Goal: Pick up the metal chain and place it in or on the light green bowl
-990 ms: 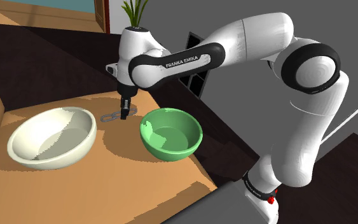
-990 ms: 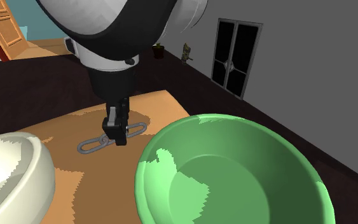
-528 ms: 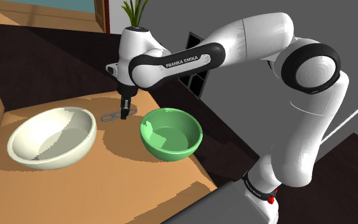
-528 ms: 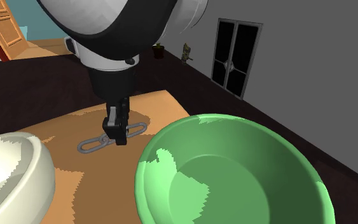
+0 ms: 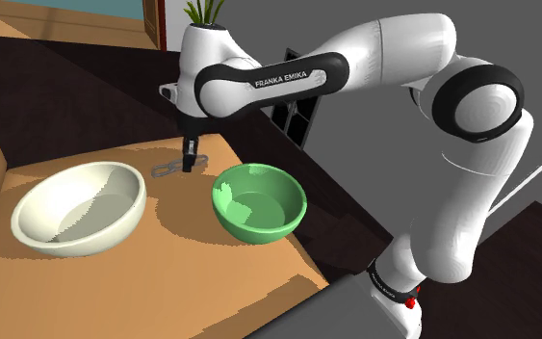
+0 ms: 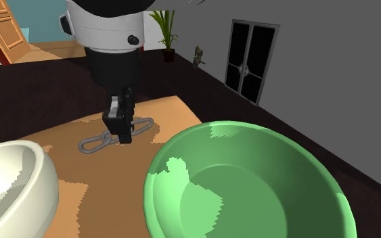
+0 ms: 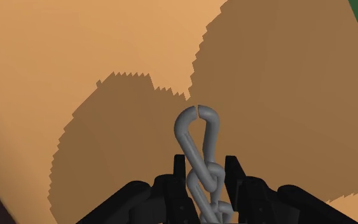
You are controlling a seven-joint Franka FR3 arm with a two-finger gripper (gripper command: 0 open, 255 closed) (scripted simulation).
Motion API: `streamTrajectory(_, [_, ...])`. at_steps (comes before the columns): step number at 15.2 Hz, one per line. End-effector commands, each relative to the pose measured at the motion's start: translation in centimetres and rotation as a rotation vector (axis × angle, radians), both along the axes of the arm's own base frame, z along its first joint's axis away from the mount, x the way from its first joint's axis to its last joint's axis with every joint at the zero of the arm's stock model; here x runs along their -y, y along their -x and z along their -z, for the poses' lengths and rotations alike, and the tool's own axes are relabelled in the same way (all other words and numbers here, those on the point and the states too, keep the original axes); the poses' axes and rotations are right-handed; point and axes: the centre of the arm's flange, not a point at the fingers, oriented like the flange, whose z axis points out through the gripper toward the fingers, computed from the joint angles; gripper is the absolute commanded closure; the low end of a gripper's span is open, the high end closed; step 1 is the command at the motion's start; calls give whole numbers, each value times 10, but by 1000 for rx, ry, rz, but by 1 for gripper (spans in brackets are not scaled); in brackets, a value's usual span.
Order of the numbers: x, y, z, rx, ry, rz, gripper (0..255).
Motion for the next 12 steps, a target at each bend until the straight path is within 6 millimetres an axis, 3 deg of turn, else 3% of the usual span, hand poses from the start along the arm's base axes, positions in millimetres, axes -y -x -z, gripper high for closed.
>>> streamTrajectory(1, [1, 0, -10, 0, 0, 0, 255])
streamTrajectory(12, [1, 0, -69, 0, 0, 0, 255])
